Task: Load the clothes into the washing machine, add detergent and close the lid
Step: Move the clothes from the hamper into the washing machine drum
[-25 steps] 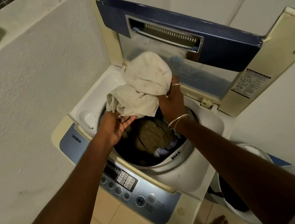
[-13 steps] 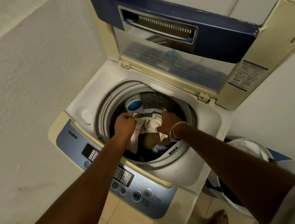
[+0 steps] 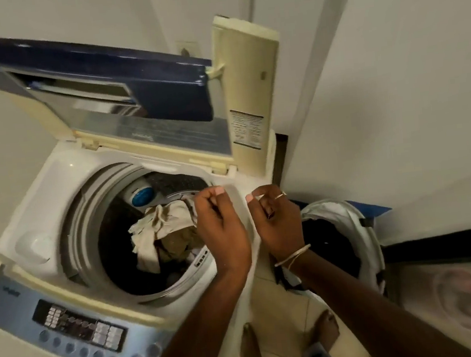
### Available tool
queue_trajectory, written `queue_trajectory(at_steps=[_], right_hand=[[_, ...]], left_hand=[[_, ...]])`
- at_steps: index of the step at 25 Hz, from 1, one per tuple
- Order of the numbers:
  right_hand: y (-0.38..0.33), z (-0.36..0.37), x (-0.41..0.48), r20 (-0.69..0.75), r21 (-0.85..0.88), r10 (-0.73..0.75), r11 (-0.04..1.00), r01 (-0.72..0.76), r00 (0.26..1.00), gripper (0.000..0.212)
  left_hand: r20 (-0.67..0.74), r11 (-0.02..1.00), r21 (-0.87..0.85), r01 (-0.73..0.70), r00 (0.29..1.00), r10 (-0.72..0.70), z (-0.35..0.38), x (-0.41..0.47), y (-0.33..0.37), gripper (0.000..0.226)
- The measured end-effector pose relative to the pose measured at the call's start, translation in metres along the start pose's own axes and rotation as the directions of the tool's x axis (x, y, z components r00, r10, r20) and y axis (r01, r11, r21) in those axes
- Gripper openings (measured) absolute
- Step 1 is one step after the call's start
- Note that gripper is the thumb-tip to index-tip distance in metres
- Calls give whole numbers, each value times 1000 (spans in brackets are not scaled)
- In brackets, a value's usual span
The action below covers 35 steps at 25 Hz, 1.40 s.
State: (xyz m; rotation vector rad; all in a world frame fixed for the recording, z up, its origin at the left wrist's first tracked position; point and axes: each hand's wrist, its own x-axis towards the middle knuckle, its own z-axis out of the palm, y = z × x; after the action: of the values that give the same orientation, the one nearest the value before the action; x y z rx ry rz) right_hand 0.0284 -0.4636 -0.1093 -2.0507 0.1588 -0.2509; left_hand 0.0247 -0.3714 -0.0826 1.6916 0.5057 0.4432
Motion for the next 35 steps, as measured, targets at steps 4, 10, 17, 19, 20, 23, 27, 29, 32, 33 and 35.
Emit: queue_trajectory(at_steps=[4,10,17,19,20,23,27,29,32,33,35], right_hand=[[53,-44,4,-107,42,89,996,-85,990,12],[149,-99,7,-122,55,255,967,-250,959,17],[348,-104,-15,147,-271,494,853,-445,857,30],[410,-94,-25,247,-381,544,816,-436,802,48],[436,-88,-30,295,-447,571,791,-418,766,60],[503,-68,-38,348,-681,693,650,-338,631,103],[569,-38,-44,360,-729,796,565,-387,486,142],[603,-16,-52,348,-697,829,541,-471,437,146],[628,6,-72,325,-627,775,606,-489,542,119],[628,8,-78,329,-581,746,643,-498,579,98],[615,3,-84,283,-525,727,663,-534,625,52]], left_hand=[[162,990,43,-134,979,125,67,-41,1,15],[419,959,172,-225,898,136,150,-86,-60,17],[758,831,471,-296,618,-209,224,-110,-237,16],[786,726,580,-369,486,-381,237,-116,-296,27],[780,675,618,-403,424,-460,240,-119,-323,34],[762,545,639,-543,349,-546,248,-128,-383,68],[645,315,663,-679,305,-701,258,-128,-448,127],[608,327,680,-657,254,-752,260,-124,-485,143],[603,385,710,-589,229,-764,259,-121,-512,148],[604,399,732,-552,255,-755,259,-121,-515,142],[625,416,743,-524,323,-710,257,-121,-515,128]])
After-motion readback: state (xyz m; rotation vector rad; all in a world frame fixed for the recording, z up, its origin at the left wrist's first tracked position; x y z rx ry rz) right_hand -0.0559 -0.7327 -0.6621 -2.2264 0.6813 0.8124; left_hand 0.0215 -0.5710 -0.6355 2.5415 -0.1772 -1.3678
